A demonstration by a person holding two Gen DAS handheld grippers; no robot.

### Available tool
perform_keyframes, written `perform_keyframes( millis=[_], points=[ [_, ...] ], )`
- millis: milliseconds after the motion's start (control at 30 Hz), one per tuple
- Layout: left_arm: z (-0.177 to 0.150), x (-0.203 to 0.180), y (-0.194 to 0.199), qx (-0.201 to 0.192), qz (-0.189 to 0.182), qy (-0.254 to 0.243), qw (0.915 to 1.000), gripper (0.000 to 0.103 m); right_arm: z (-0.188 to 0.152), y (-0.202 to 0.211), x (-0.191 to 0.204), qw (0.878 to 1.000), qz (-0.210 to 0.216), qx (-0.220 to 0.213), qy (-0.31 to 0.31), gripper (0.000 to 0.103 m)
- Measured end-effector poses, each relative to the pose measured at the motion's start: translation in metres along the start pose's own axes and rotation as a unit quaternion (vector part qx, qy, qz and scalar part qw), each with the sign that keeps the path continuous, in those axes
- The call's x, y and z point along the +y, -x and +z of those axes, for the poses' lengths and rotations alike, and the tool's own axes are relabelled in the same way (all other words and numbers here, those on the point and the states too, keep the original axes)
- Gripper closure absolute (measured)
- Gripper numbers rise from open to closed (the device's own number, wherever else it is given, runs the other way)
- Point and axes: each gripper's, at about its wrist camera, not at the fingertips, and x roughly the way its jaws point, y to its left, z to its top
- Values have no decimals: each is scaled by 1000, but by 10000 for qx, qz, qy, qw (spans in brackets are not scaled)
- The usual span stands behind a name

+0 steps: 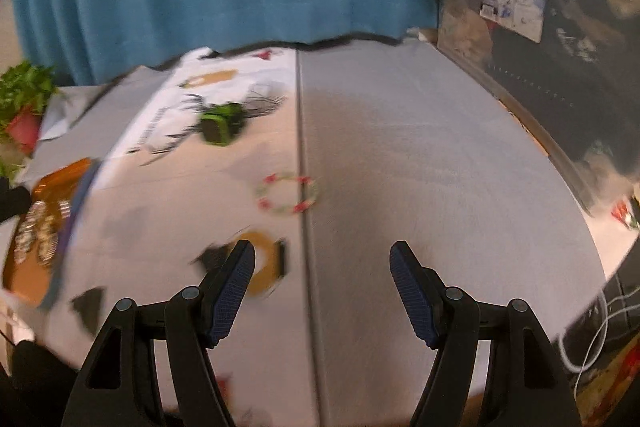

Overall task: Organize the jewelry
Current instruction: 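Reach the left tool to the green watch while the right tool reaches the pink-green bead bracelet, then grasp the green watch strap with the left tool while the right tool grasps the pink-green bracelet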

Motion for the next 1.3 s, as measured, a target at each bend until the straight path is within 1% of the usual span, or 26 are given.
perform_keyframes(
  millis=[67,133,200,267,300,333,367,400,467,533,567,600,667,733,767,800,833,867,900,933,967,1000,1167,1300],
  points=[
    [25,-19,-29,30,-103,-154,9998,6,11,-24,-7,9999,-31,40,95,32],
    [43,-34,-52,56,-123,-269,9995,6,21,-45,-14,9999,67,138,19,32],
    [61,-48,-80,148,-69,-413,9990,6,32,-66,-22,9995,242,211,-56,32],
    [76,-59,-110,270,-29,-492,9984,6,39,-83,-23,9992,252,304,49,32],
    [81,-62,-121,325,-15,-496,9982,6,40,-92,-22,9988,233,391,178,32],
    [85,-64,-131,390,-31,-490,9980,6,39,-102,-21,9979,125,509,373,30],
    [90,-66,-148,536,-95,-474,9974,6,38,-102,-22,9982,99,318,490,28],
    [93,-67,-161,658,-108,-460,9967,6,38,-103,-23,9978,97,284,595,28],
    [96,-68,-183,847,41,-460,9953,6,38,-105,-32,9982,43,301,508,27],
    [96,-67,-204,1022,209,-545,9931,6,40,-108,-45,9990,4,335,289,27],
    [94,-66,-209,1087,254,-561,9922,3,41,-108,-48,9991,35,347,237,27],
    [95,-62,-212,1056,182,-484,9931,3,41,-109,-49,9991,19,347,256,27],
    [95,-55,-215,1125,65,-296,9932,3,43,-108,-46,9990,-20,336,301,27],
    [94,-52,-215,1183,-85,-185,9928,9,44,-109,-45,9989,-36,322,342,29],
    [94,-51,-213,1153,-201,-149,9930,31,43,-106,-44,9989,58,311,349,41],
    [95,-52,-210,1081,-217,-151,9938,53,42,-103,-42,9988,166,278,368,68],
    [96,-52,-204,1040,-81,-224,9943,55,42,-101,-36,9982,236,216,517,89],
    [94,-52,-200,1020,-62,-246,9945,55,40,-98,-31,9973,279,219,648,96],
    [93,-51,-195,972,-107,-240,9949,55,40,-96,-25,9964,222,222,787,97],
    [91,-50,-188,922,-116,-260,9953,55,39,-95,-21,9960,293,238,810,97],
    [88,-50,-181,875,-81,-293,9957,55,39,-93,-19,9958,480,276,729,97],
    [86,-49,-174,832,-62,-312,9960,55,40,-91,-20,9964,568,286,558,97],
    [74,-43,-124,602,-54,-341,9976,55,44,-58,-11,9975,497,-2,499,97],
    [59,-41,-73,397,9,-425,9983,55,51,-21,-1,9973,451,-242,531,97]
  ],
)
